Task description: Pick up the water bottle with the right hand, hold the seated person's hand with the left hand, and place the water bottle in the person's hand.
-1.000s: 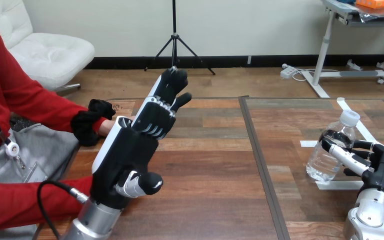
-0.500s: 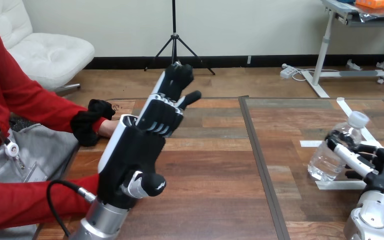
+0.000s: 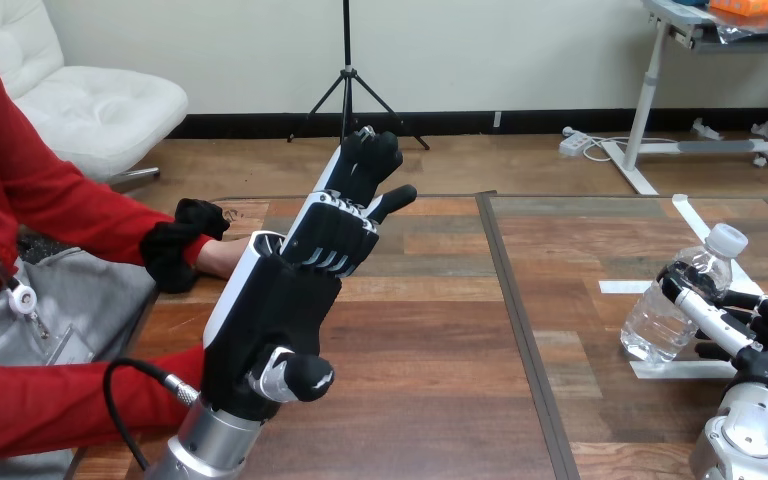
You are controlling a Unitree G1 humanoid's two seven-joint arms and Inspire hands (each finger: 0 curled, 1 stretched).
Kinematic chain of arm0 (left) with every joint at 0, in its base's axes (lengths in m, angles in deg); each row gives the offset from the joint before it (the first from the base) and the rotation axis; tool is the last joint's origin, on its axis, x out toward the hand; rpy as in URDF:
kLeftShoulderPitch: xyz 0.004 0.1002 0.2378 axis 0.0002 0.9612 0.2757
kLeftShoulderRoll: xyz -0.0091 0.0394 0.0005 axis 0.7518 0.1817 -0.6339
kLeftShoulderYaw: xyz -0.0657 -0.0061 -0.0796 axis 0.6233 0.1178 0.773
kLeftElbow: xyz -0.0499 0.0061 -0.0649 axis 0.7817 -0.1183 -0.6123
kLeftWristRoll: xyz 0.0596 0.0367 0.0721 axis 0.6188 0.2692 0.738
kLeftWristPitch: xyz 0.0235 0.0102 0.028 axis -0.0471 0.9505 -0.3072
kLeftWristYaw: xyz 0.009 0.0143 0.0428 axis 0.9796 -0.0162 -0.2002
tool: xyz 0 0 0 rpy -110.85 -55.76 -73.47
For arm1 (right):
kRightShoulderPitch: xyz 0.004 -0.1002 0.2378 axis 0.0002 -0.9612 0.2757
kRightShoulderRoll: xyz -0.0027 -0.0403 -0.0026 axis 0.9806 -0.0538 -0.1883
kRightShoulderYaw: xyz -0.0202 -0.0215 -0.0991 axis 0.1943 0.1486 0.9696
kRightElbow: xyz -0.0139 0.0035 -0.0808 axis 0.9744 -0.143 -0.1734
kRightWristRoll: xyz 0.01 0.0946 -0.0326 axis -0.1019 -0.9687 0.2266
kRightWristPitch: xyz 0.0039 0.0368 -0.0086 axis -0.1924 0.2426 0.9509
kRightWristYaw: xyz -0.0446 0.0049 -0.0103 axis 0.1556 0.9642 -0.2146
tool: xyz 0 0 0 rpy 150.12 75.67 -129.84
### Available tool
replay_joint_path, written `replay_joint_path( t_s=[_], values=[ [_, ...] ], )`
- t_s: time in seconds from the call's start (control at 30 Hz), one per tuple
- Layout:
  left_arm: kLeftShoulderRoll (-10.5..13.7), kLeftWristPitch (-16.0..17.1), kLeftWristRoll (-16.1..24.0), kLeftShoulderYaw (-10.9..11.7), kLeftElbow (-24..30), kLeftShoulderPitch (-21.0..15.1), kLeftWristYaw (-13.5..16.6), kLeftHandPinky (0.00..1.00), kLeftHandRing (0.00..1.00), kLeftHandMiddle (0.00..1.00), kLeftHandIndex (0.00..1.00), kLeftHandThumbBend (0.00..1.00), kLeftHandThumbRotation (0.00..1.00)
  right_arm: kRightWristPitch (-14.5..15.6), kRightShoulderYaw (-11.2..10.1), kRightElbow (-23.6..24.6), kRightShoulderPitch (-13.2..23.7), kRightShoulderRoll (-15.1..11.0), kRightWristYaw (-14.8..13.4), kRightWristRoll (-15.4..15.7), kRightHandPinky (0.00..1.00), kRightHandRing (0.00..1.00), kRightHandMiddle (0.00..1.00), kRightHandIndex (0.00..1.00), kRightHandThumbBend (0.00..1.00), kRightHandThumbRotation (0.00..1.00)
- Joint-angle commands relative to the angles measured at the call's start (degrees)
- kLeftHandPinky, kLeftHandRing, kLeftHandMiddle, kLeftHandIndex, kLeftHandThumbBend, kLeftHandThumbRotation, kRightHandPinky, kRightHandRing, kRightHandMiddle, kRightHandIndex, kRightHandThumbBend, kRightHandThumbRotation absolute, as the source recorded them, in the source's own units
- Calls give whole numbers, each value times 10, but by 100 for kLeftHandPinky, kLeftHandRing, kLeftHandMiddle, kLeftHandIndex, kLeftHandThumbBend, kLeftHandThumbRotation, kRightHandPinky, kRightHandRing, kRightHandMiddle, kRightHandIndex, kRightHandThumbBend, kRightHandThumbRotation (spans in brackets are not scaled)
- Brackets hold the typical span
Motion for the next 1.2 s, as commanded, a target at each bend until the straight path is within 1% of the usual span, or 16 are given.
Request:
replay_joint_path(
  t_s=[0.0,0.13,0.17,0.23,0.27,0.33,0.37,0.43,0.47,0.53,0.6,0.73,0.83,0.93,1.03,1.17],
  values=[
    [-7,4,1,13,-1,-34,4,93,100,100,100,98,76,-18,0,12,28,-8,7,-1,31,35,36,30,84,0],
    [-10,2,9,15,1,-31,12,92,100,100,100,99,76,-20,4,15,28,-6,9,1,31,35,37,31,84,0],
    [-9,4,15,16,0,-31,16,92,100,100,100,99,76,-25,-1,17,28,-3,22,-6,31,35,37,31,84,0],
    [-8,8,22,17,-4,-32,21,92,100,100,100,100,78,-31,-8,19,28,0,39,-15,26,31,35,31,81,0],
    [-8,7,23,16,-4,-32,22,92,100,100,100,100,78,-31,-3,21,27,1,37,-11,26,30,34,31,81,0],
    [-9,6,24,15,-3,-32,23,92,100,100,100,100,78,-31,4,22,27,1,30,-4,27,32,36,31,82,0],
    [-6,4,25,15,-4,-33,22,92,100,100,100,100,78,-38,4,24,26,3,39,-7,27,32,36,31,82,0],
    [-3,3,27,15,-6,-34,21,92,100,100,100,100,79,-47,1,27,25,6,51,-12,25,30,35,32,81,0],
    [-3,9,27,17,-12,-38,18,92,100,100,100,100,79,-52,6,29,24,8,50,-7,24,29,35,32,81,0],
    [-5,18,28,18,-19,-44,16,92,100,100,100,96,79,-56,13,31,23,10,45,0,26,31,36,32,82,0],
    [0,20,32,19,-23,-44,16,92,100,100,100,95,79,-73,21,34,18,11,51,8,26,31,36,32,82,0],
    [0,20,34,20,-30,-48,17,93,100,100,100,94,80,-87,21,39,17,18,65,3,26,31,36,32,81,0],
    [1,26,41,21,-34,-50,21,93,100,100,100,94,80,-94,31,42,16,20,49,16,27,32,36,32,83,0],
    [4,22,50,19,-32,-50,27,93,100,100,100,94,80,-109,30,50,12,26,79,8,27,31,36,32,82,0],
    [3,24,48,22,-35,-54,24,93,100,100,100,94,79,-116,44,56,9,27,63,24,27,31,36,32,82,0],
    [3,22,54,22,-33,-52,29,93,100,100,100,95,79,-128,48,70,4,36,72,21,27,31,35,32,82,0]
  ],
)
